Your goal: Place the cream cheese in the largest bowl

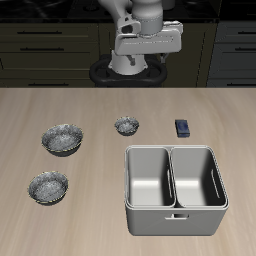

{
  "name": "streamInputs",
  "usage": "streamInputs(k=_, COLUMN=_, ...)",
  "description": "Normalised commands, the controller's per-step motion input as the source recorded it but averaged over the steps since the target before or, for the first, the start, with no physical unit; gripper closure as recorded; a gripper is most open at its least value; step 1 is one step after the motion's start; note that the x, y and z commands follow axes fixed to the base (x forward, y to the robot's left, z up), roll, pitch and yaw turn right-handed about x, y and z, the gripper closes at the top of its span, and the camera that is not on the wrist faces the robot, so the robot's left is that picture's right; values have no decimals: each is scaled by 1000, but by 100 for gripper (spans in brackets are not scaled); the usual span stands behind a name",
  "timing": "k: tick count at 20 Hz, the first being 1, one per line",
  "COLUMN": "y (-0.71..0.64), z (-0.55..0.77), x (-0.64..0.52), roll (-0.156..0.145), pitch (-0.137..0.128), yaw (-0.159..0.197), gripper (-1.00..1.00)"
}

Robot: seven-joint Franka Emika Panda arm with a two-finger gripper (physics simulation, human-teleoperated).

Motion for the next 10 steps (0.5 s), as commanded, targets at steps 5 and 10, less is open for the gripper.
streamInputs(k=5, y=478, z=-32, x=25, roll=46, pitch=-26, yaw=7, gripper=-100)
streamInputs(k=10, y=363, z=-36, x=43, roll=-12, pitch=-57, yaw=12, gripper=-100)
